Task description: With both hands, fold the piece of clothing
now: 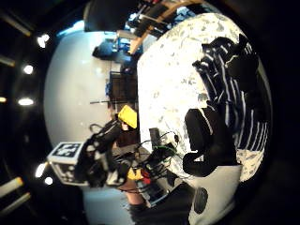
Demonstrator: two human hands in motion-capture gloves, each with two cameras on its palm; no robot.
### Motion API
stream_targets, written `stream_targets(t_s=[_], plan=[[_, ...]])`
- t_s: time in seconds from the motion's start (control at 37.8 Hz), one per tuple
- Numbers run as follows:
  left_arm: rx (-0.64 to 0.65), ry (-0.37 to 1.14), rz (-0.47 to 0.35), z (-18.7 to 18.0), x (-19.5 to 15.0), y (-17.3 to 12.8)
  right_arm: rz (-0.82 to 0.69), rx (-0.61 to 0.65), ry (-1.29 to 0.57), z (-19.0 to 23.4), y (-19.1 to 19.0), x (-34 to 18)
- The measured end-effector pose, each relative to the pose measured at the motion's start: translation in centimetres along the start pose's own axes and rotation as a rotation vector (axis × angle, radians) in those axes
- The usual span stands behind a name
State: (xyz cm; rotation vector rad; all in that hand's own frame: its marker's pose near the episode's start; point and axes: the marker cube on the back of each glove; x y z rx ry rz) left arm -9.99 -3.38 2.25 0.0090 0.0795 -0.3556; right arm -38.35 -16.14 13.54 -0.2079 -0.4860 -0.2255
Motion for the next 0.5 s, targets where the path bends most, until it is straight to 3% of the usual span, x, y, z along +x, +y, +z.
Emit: stream_targets(t_s=[0.05, 0.13, 0.29, 0.5], plan=[[-0.003, 0.004, -0.01, 0.0, -0.2, 0.1, 0.114, 0.07, 0.047, -1.8, 0.4, 0.1], [-0.001, -0.002, -0.027, 0.1, -0.4, -0.1, 0.212, 0.069, 0.061, -4.5, 1.9, 0.0], [0.003, -0.048, -0.054, 0.0, -0.1, -0.3, 0.161, 0.12, 0.065, -7.8, 3.4, -0.3], [0.019, -0.075, -0.035, -0.3, 1.4, -1.4, 0.139, 0.175, 0.061, -9.1, 3.8, 1.5]])
